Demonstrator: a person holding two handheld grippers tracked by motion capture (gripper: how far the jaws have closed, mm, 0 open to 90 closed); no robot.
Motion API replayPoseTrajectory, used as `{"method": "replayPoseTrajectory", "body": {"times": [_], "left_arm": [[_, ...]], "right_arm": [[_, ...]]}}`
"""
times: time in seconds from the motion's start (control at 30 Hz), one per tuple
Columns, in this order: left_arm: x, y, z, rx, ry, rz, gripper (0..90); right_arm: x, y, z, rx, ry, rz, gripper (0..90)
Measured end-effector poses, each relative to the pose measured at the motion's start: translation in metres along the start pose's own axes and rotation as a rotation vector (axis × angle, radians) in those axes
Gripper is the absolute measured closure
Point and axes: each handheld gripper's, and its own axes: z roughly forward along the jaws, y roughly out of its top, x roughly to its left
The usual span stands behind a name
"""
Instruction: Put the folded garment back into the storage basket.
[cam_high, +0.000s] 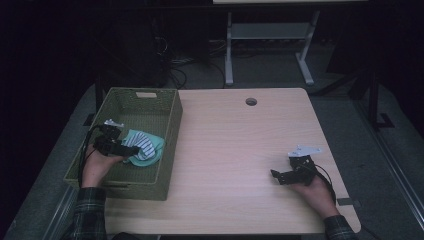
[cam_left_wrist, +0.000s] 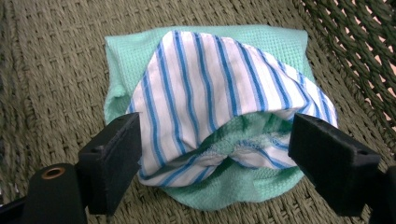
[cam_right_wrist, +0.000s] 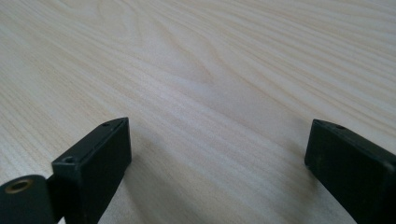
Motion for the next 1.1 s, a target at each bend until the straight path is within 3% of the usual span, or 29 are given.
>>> {"method": "replayPoseTrajectory", "body": {"times": [0.43, 0.73, 1.1], "left_arm": [[-0.014, 0.011, -0.015, -0.069, -0.073, 0.017, 14.6], [-0.035, 0.024, -0.032, -0.136, -0.131, 0.037, 14.8], [-0.07, 0.042, -0.043, -0.207, -0.208, 0.101, 14.9]], "right_arm": [[-0.001, 0.0, 0.001, -0.001, 0.001, -0.006, 6.5], [-0.001, 0.001, 0.001, -0.002, 0.003, -0.005, 6.5], [-0.001, 0.001, 0.001, -0.002, 0.003, -0.006, 6.5]]}}
